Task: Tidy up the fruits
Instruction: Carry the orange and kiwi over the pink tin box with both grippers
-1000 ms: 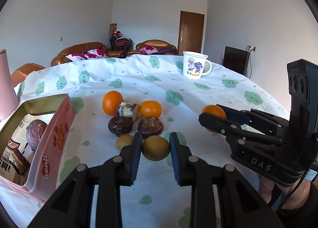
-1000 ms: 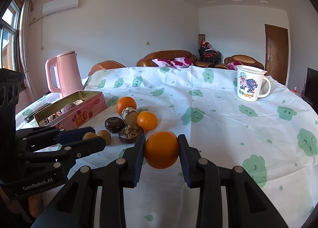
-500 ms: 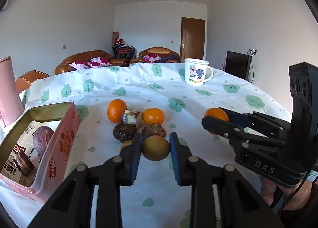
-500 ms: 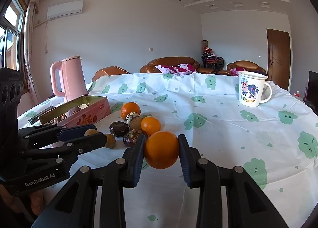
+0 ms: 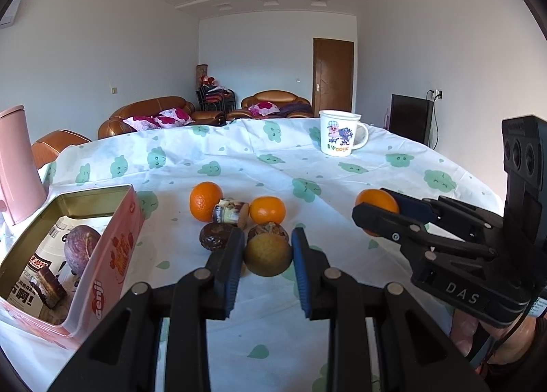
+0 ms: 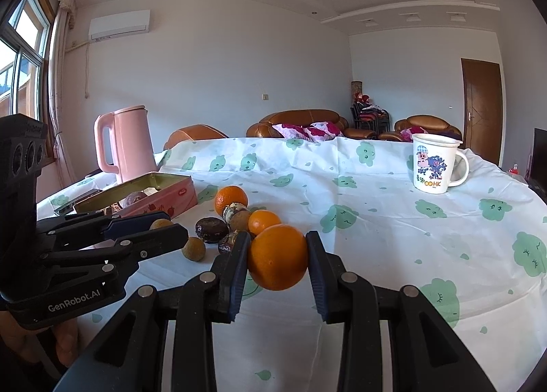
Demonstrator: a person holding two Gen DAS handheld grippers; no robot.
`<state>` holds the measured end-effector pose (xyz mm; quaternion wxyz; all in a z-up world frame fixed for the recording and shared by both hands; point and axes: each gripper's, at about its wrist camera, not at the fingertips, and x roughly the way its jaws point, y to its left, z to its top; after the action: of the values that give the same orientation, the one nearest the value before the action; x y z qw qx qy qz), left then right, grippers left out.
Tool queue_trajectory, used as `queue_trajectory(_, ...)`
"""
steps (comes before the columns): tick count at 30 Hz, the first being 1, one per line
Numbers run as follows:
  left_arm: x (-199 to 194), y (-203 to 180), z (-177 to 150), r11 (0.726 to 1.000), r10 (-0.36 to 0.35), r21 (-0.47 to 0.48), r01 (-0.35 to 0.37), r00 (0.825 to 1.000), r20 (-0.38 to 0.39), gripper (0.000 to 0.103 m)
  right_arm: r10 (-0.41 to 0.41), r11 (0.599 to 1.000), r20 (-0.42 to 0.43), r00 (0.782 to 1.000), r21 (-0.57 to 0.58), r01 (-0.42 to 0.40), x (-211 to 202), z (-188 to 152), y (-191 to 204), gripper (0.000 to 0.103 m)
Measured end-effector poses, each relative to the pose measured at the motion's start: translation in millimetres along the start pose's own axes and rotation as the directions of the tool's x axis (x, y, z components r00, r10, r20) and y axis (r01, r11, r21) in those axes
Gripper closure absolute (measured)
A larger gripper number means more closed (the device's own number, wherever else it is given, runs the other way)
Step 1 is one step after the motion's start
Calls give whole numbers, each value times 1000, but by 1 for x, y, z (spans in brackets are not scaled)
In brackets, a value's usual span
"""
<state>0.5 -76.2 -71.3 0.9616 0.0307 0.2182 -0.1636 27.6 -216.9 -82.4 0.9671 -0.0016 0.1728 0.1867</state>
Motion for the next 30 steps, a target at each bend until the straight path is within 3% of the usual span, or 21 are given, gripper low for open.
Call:
queue_trajectory(18, -13, 2, 7, 998, 58, 24, -60, 996, 75, 73, 2, 1000, 56, 998, -27, 0, -8, -2, 3, 68)
queue_trajectory(30, -19, 10, 10, 997, 76, 16, -78, 993, 88, 73, -13, 999, 6, 1000, -29, 14, -1, 2, 7, 68)
